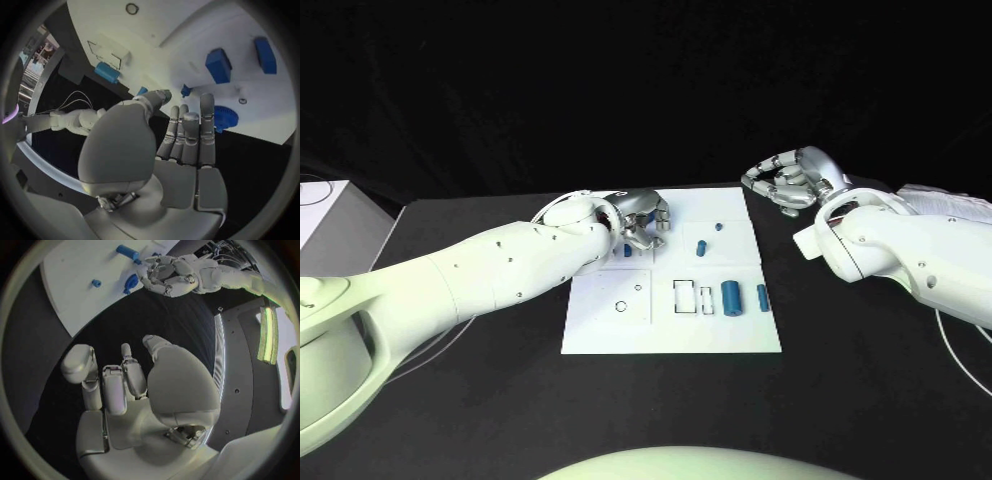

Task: Assemble the parts on the task board

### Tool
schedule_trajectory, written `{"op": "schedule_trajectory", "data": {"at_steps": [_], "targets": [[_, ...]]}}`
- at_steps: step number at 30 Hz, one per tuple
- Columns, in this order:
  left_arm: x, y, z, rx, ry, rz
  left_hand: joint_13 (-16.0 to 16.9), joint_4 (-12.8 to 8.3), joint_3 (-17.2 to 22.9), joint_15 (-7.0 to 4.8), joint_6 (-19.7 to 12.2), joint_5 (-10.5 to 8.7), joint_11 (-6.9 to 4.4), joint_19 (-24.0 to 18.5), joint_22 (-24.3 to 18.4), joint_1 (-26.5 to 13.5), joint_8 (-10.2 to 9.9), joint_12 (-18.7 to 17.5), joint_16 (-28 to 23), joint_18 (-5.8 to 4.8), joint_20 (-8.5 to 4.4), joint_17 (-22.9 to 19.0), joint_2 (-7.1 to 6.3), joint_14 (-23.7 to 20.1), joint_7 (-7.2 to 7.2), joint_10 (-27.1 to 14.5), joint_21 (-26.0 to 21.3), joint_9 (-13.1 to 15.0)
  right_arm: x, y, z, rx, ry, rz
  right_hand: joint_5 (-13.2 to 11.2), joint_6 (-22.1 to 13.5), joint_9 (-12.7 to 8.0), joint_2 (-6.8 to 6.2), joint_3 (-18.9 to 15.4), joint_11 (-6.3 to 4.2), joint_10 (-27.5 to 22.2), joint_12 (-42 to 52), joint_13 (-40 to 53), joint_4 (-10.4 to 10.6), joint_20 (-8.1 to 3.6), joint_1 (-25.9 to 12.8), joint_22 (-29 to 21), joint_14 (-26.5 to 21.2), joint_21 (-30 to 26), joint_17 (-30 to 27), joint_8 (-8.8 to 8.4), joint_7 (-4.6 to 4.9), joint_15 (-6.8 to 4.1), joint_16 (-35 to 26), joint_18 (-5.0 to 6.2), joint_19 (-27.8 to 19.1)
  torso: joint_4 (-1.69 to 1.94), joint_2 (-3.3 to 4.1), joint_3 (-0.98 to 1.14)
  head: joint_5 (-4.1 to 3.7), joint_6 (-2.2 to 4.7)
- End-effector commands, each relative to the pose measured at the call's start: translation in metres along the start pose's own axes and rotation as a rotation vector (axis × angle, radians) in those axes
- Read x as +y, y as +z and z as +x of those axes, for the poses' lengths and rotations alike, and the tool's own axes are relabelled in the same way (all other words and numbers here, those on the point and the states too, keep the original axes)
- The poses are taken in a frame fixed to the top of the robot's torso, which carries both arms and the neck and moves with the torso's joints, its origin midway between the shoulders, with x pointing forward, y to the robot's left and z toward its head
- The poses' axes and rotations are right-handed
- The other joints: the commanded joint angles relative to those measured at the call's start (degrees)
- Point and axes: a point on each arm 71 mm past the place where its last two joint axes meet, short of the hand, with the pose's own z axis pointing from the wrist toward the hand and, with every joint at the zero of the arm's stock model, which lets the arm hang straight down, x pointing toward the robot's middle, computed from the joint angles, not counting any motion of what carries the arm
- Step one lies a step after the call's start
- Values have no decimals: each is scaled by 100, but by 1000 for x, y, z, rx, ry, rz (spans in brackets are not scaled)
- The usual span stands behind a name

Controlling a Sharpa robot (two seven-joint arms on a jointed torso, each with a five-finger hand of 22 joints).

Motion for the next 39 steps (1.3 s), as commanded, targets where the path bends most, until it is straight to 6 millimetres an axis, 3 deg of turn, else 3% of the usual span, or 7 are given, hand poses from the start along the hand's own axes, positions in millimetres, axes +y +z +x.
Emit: {"op": "schedule_trajectory", "data": {"at_steps": [1, 11, 24, 34, 39], "targets": [[1, 1, 4, 42, 33, -34, -9, -9, -40, 3, 33, -20, 24, 43, 3, -48, -26, -40, 35, 71, 18, 21, -28, 49, 8, -2, 22, -10, 2, 0, 0, -1, 3, -14, 38, -46, 9, 8, 21, 8, -30, -18, 477, 4, 1, 24, 1, 274, -17, 750, 34, -9, 46, -18, 31, -23, 5, -3, -2, -5, -8], [4, 4, 7, 69, 44, -71, -30, -11, -31, -4, 118, -2, 12, 86, 13, -15, -64, -31, 150, 76, 19, 126, 29, 167, 11, 115, 56, -44, 3, 0, 2, 5, 5, -17, 39, -46, 10, 10, 22, 8, -25, -10, 481, 5, 2, 25, 14, 275, -3, 751, 36, -9, 46, -17, 27, -15, -3, 7, -11, -6, -15], [7, 7, 9, 72, 40, -96, -88, -55, 91, -64, 371, 6, -56, 218, 144, 56, -136, -51, 317, 59, -33, 251, 112, 345, -43, 415, 218, -109, 3, -1, 2, 7, 6, -17, 39, -46, 10, 10, 22, 8, -25, -10, 481, 5, 2, 25, 14, 275, -3, 751, 36, -9, 46, -17, 27, -15, 6, -4, -2, -31, -58], [4, 8, 11, 83, 32, -79, -147, -167, 249, -135, 599, 3, -129, 353, 353, 143, -218, -127, 421, 22, -84, 347, 186, 478, -101, 700, 432, -145, 4, 0, 2, 8, 6, -18, 42, -45, 12, 16, 27, 7, -17, 2, 486, 6, 2, 25, 21, 279, 3, 758, 42, -9, 46, -12, 25, -8, 4, -5, 2, -29, -62], [3, 8, 11, 81, 29, -69, -196, -338, 394, -208, 836, -12, -204, 477, 584, 254, -283, -227, 496, -12, -142, 453, 286, 598, -150, 1005, 666, -134, 4, 0, 3, 9, 6, -19, 42, -45, 12, 16, 27, 7, -17, 2, 486, 6, 2, 25, 21, 279, 3, 758, 42, -9, 46, -12, 25, -8, 5, -4, 2, -28, -65]]}}
